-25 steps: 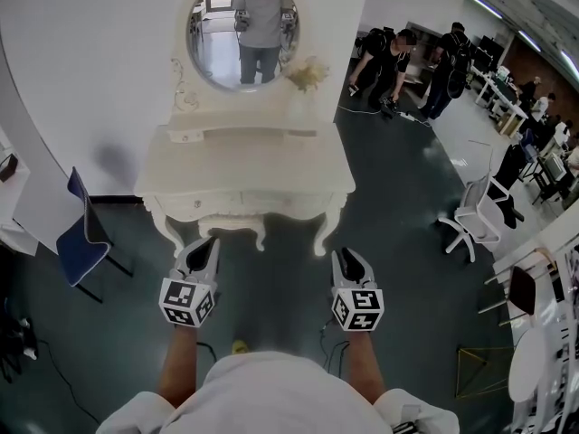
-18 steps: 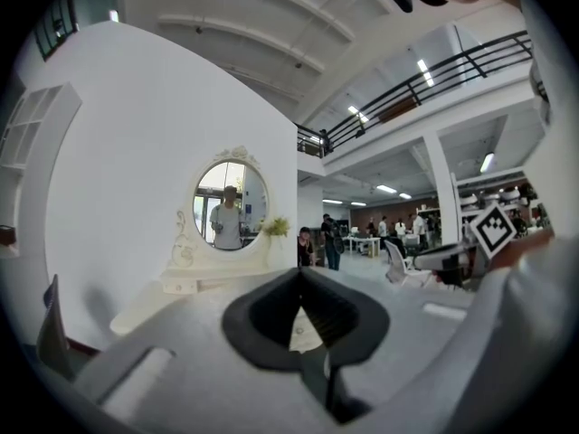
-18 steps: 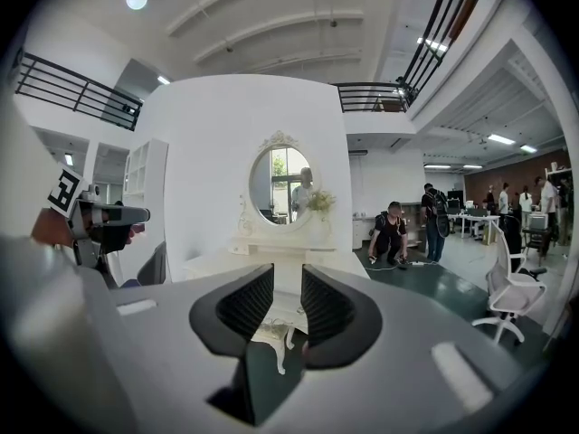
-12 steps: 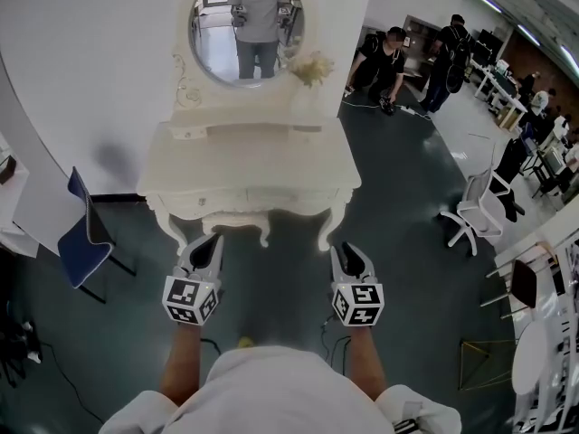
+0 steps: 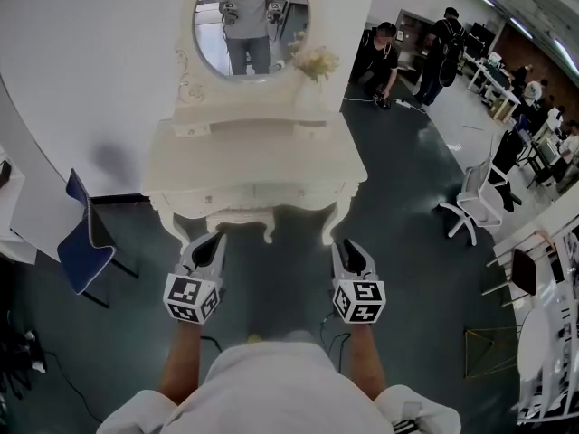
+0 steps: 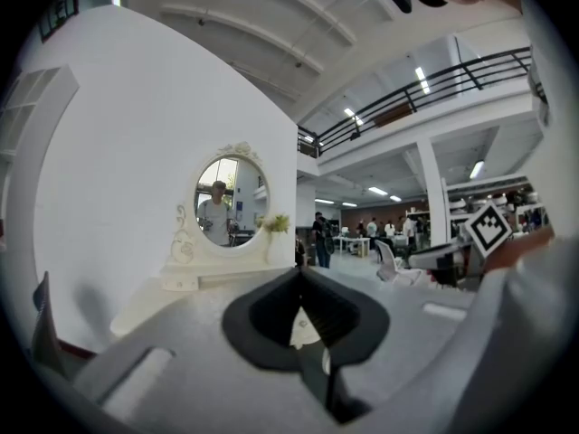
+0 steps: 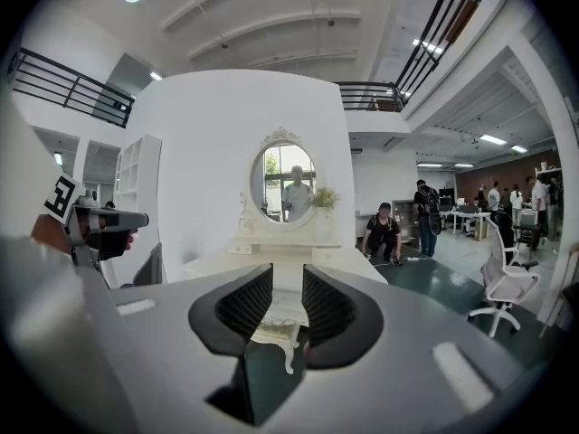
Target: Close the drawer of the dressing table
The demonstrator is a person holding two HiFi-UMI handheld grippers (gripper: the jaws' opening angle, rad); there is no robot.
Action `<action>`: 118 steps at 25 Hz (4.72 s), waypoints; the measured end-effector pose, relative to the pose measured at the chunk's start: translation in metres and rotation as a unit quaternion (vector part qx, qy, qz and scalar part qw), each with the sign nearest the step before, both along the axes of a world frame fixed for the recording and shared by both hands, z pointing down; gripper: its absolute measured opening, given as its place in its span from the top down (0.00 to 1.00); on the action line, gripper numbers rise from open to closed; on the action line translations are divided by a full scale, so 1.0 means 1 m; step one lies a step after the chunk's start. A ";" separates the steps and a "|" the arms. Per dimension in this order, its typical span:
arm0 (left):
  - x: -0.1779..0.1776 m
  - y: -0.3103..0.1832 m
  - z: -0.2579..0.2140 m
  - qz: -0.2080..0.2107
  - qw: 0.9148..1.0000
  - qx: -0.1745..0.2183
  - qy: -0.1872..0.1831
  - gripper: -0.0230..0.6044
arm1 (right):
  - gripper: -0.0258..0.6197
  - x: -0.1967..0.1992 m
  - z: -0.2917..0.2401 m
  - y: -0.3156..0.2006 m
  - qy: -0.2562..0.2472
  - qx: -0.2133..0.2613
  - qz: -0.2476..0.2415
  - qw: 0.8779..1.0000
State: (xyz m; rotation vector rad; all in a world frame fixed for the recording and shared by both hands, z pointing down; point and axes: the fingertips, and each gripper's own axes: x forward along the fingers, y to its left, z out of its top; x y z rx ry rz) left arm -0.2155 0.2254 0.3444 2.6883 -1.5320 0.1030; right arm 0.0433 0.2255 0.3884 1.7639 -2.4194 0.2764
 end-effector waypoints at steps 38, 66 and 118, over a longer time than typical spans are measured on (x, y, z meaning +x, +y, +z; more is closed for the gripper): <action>0.034 -0.210 0.027 -0.004 1.000 -0.023 -0.009 0.97 | 0.82 0.035 0.030 -0.218 -0.019 -0.015 0.007 1.000; 0.129 -0.403 0.059 -0.025 0.997 -0.059 -0.034 0.97 | 0.82 0.114 0.062 -0.431 -0.015 -0.045 -0.029 0.998; 0.092 -0.638 0.256 0.009 0.987 -0.158 -0.021 0.97 | 0.82 0.038 0.245 -0.673 -0.004 -0.130 -0.018 0.991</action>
